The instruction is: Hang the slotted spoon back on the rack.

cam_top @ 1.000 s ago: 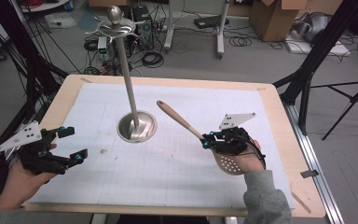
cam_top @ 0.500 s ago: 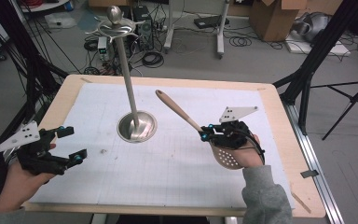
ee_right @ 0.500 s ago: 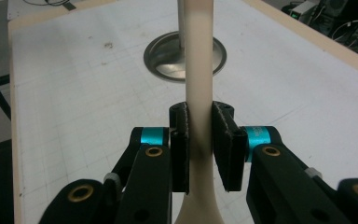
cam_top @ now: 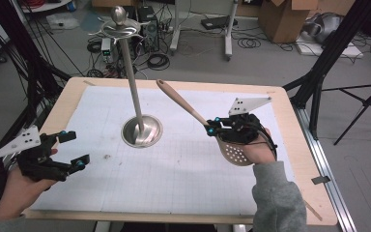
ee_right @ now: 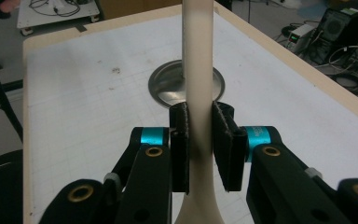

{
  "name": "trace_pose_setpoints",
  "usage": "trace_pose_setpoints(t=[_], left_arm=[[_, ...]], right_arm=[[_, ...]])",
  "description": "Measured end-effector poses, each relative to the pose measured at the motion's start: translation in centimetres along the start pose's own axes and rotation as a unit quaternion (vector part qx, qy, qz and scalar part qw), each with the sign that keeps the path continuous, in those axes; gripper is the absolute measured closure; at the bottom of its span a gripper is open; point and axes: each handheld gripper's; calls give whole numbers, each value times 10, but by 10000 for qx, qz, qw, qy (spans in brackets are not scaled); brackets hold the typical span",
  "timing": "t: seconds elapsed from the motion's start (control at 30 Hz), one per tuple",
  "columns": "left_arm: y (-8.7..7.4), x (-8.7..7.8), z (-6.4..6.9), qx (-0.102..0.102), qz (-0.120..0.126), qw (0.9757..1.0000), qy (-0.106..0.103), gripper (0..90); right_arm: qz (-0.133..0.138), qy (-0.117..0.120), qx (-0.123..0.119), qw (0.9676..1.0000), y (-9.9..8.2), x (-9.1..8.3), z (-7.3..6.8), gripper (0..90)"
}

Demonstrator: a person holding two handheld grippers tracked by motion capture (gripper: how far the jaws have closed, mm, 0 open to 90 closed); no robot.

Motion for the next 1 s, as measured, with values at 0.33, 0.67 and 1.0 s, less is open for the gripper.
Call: trace_pose_setpoints(t=[0.33,0.67,1.0], left_arm=[[-1,-1,-2,-21,-21,10000,31,17],[-1,-3,-3,-24,5,10000,32,17],[-1,-5,-4,-50,35,10000,45,18]], right_arm=[[77,7,-111,9999,19,-13,3,778],[181,5,-72,9998,32,-23,7,778],[294,84,-116,9995,51,-28,8,778]])
Point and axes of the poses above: each handheld gripper's, and its own axes: x roughly forward along the jaws, y roughly out of its top, z roughly to its right, and after that the axes turned 9 degrees about -x, right-handed
